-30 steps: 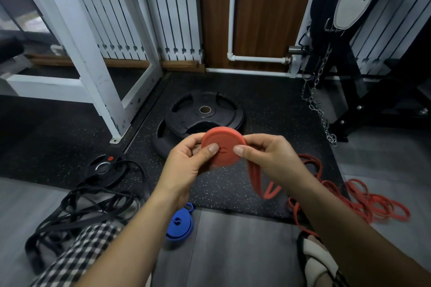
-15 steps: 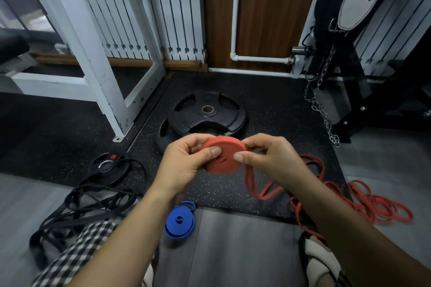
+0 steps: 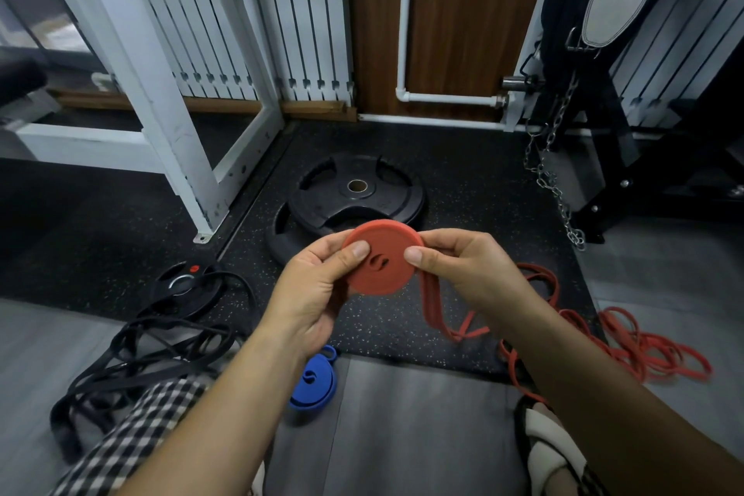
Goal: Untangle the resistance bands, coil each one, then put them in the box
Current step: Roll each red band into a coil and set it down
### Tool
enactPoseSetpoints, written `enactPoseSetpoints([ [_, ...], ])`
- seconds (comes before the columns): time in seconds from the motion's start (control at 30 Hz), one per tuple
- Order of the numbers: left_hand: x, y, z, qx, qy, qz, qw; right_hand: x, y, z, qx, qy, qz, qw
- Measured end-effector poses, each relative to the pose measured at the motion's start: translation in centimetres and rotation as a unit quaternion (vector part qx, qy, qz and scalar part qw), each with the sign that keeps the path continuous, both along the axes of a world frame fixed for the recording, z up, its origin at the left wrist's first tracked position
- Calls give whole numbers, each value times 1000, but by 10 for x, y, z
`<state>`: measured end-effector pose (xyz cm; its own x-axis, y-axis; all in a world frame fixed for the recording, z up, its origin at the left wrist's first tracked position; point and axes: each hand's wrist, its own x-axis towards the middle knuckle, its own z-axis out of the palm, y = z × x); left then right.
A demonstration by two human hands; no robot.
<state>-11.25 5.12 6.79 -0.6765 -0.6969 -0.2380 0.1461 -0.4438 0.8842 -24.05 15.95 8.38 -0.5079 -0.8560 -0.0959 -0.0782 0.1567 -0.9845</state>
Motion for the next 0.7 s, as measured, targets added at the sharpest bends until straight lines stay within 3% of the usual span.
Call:
enactPoseSetpoints([
  [0.1,4,-4,2,-45,-25,-40,998,-5,1,1,21,43,11,999],
  [0.27,6,-3,1,-188,-87,-82,975,-2,3,-2,53,193,50,978],
  [0.43,5,-1,-1,-133,-82,-83,984,-2,2,-1,45,185,59,980],
  [0.53,5,0,-1,-149,-91,-117,978,-4,4,-1,58,194,68,977],
  [0.7,3,1,-2,-128,-62,-81,986,-4,1,1,23,110,48,992],
])
